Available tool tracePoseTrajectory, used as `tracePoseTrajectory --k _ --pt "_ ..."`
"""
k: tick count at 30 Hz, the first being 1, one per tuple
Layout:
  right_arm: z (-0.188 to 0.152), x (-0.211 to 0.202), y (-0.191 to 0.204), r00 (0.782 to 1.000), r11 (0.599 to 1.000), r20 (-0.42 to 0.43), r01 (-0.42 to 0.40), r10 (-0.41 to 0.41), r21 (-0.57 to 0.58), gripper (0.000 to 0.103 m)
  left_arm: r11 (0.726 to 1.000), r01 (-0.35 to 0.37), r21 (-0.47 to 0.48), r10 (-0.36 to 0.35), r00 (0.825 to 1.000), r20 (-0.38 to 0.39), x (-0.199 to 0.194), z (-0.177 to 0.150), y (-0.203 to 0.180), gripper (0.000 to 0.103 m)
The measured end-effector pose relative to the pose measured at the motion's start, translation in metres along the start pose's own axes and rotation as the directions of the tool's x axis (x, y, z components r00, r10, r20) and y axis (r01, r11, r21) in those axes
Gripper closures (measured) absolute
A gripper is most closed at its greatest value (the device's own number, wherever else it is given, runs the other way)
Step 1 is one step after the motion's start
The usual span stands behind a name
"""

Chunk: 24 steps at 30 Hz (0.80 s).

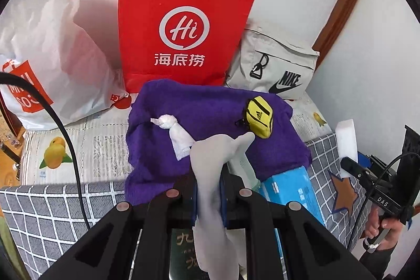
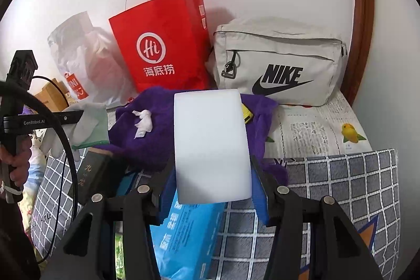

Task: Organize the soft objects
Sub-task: 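Carry the glove and sponge with both tools over the purple towel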

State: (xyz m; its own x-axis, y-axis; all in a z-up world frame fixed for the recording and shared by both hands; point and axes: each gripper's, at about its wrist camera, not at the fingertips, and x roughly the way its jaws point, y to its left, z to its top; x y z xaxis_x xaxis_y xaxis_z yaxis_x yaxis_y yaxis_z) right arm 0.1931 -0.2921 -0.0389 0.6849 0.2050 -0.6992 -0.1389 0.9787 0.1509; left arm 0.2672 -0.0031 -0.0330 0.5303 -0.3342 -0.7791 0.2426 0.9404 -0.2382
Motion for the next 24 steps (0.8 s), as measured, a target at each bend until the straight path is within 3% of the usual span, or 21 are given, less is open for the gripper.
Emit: tracePoseTrajectory --k 5,18,24 --pt "0.011 0.019 -0.005 1.0 1.0 -0.013 0.002 -0.002 0.011 0.053 0.998 -0.067 0.021 0.067 0.998 -0.021 0.022 0.006 0.002 0.09" --pt "0.033 0.075 -0.008 0.998 1.0 -0.06 0.014 -0.013 0.014 0.053 0.999 -0.024 -0.048 0.022 0.999 -0.033 0.056 0.035 0.018 0.09" --pt "0.036 0.105 -0.013 0.993 0.999 -0.118 0.032 -0.03 0.014 0.053 0.999 -0.04 -0.018 0.039 0.999 -0.037 0.07 0.048 0.014 0.09"
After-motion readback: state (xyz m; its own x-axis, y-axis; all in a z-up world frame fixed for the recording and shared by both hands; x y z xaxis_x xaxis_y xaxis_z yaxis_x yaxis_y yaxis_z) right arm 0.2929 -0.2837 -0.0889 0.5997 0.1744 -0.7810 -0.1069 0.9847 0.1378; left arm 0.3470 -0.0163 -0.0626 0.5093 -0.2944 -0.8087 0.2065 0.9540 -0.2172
